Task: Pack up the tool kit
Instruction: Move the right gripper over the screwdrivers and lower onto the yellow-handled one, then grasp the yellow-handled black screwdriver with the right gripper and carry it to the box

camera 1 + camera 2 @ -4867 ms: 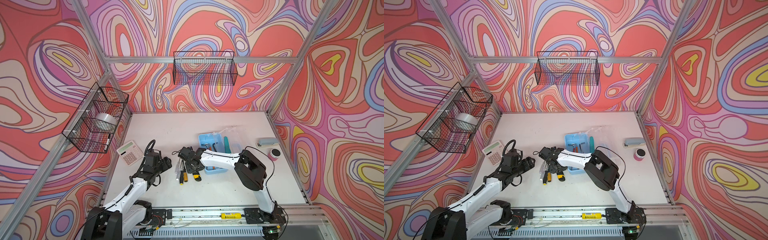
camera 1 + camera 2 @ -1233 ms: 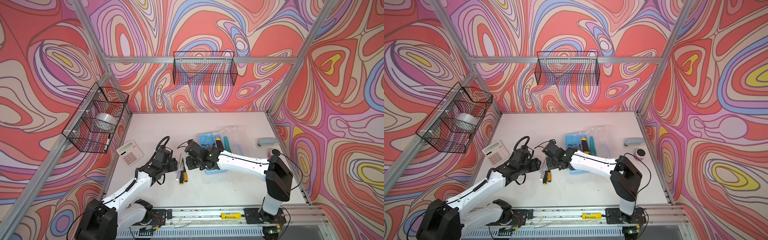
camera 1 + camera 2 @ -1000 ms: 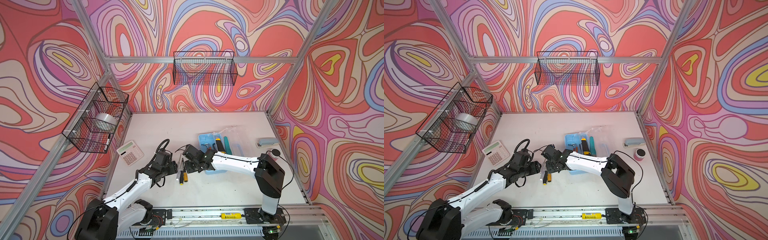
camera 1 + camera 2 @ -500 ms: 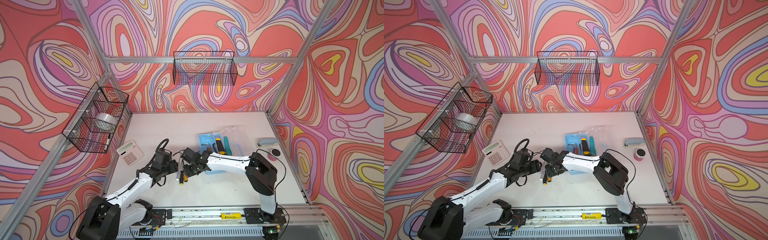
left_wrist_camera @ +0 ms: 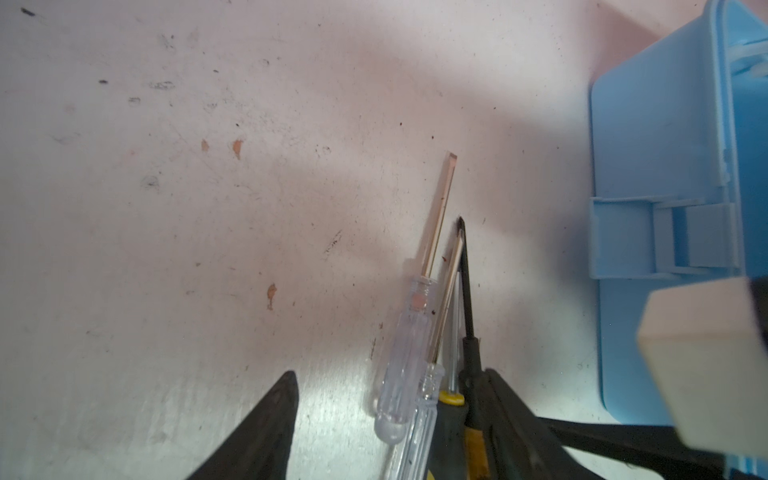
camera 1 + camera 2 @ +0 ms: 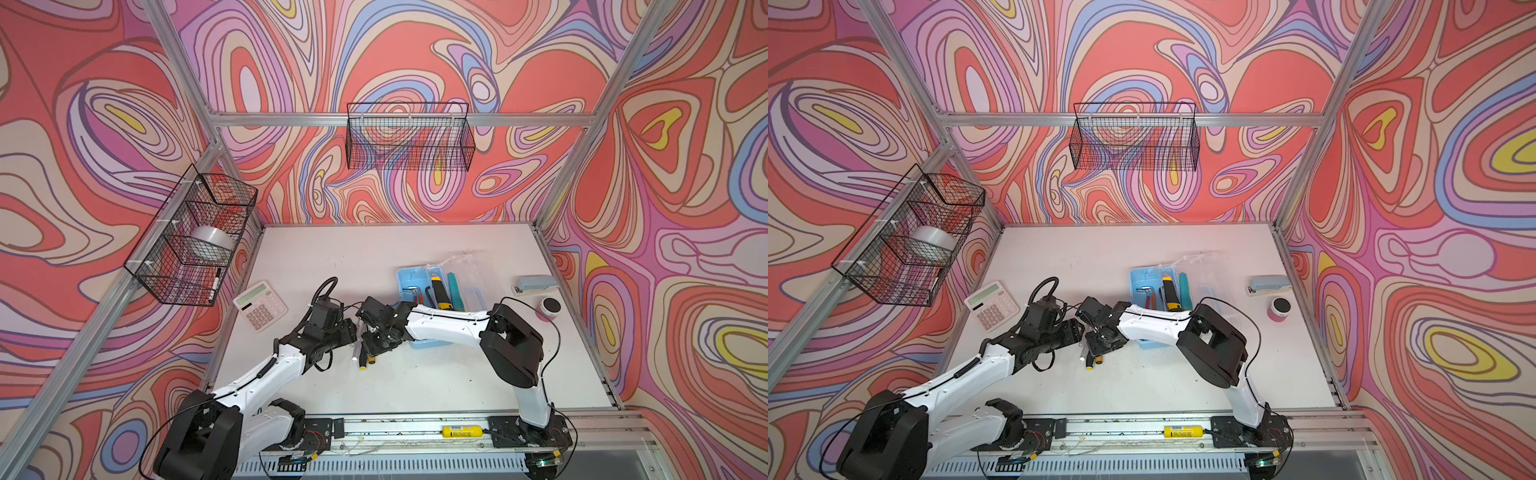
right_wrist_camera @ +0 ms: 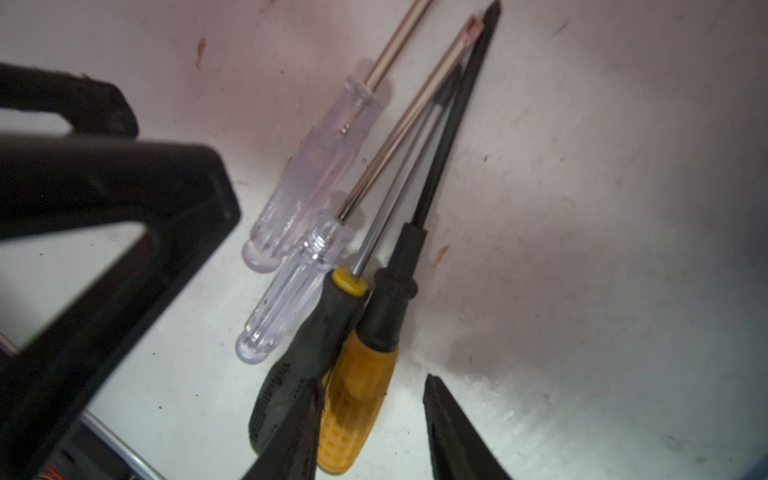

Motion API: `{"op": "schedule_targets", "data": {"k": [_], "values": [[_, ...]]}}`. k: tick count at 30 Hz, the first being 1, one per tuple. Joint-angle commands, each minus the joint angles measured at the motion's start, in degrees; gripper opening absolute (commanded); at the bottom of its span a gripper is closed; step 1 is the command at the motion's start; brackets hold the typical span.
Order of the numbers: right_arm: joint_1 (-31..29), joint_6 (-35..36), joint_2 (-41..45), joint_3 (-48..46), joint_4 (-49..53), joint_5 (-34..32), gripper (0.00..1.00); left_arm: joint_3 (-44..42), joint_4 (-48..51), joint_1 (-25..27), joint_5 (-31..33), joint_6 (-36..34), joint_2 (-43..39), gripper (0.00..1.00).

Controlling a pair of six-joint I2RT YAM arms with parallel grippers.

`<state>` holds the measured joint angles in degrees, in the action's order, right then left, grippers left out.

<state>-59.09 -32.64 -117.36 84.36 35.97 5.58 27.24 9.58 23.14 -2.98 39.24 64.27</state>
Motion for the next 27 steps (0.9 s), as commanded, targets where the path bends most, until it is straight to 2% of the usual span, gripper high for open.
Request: {"op": "schedule_targets", "data": {"k": [1,13,27], "values": [[-0.4,0.5,-1.9,2.0,2.4,-1.2,0.42,-0.6,-1.2,-0.4,0.2,0.4,0.6,0.69],[-1.2,-0.8,-5.6,6.5,8.3,-8.0,0.4,-0.4,-1.5,-0.4,0.8,0.3,1.1,0.69],[-1.4,-0.8,-5.6,6.1,7.9,-8.8,0.32,-0.2,-2.5,-0.4,0.6,0.4,2.4,0.69]]}}
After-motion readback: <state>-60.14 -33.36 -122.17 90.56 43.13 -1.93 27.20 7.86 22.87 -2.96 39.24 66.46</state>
